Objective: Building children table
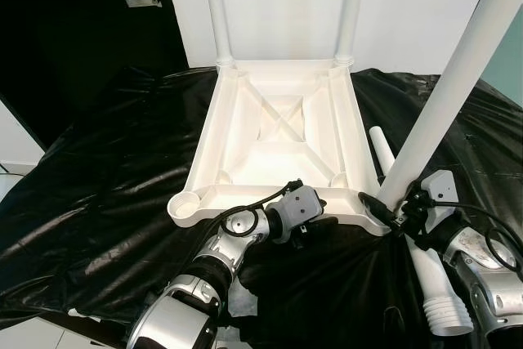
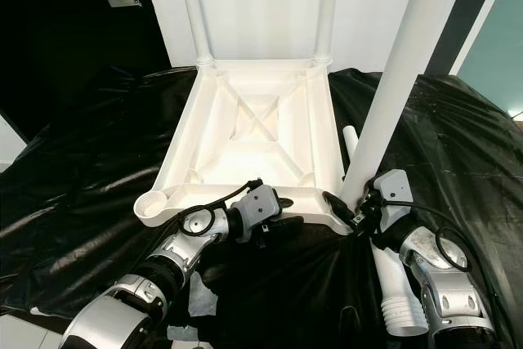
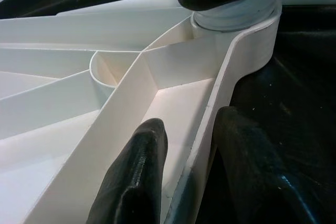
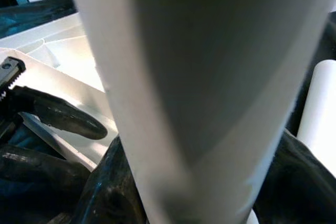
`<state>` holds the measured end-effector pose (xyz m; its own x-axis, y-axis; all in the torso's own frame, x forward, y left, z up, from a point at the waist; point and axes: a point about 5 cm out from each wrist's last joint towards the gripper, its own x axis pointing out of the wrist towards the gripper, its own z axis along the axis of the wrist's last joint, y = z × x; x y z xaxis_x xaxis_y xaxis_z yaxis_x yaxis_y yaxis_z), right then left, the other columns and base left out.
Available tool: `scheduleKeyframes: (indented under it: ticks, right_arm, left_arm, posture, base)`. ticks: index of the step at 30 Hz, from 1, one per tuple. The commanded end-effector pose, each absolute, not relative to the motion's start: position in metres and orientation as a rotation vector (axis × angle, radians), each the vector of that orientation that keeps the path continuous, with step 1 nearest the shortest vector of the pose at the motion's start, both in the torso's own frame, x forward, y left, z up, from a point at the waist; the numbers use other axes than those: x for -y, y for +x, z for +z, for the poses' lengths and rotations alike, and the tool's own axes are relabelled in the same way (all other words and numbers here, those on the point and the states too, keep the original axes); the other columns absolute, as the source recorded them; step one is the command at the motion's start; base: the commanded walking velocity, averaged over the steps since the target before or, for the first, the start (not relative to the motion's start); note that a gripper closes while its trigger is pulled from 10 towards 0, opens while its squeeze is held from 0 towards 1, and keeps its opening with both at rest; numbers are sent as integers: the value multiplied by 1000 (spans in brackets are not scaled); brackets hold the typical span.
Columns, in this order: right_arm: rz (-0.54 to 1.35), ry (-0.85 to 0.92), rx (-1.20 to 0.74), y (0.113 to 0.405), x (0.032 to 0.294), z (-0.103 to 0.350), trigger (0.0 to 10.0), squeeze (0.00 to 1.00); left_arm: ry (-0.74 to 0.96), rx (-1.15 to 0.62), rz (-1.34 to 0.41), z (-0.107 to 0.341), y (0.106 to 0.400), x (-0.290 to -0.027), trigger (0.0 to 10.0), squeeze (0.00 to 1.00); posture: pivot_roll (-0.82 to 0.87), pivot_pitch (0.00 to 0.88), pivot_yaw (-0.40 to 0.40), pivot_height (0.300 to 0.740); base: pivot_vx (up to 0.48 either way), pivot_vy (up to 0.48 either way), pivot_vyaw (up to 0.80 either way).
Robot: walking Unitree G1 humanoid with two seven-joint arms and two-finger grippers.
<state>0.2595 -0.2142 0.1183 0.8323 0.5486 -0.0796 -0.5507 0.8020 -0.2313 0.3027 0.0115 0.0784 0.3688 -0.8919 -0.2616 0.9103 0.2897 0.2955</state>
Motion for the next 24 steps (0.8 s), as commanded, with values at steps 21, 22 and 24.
scheduleKeyframes:
  ticks: [21,22,24]
  right_arm:
    - [112,137,200,254,158,113,0,0]
    - [103,137,198,255,157,113,0,0]
    - [100,119,196,255,156,113,0,0]
  left_arm:
    - [420,-193,-1144,50,293,-19,10000,0]
    - [420,-195,-1145,50,292,-19,10000,0]
    - [420,-195,-1144,49,292,-20,10000,0]
  posture:
    - [-51,0,14,740]
    - [-51,0,14,740]
    - [-48,0,11,740]
  base:
    - [0,0,0]
    - [0,0,0]
    - [0,0,0]
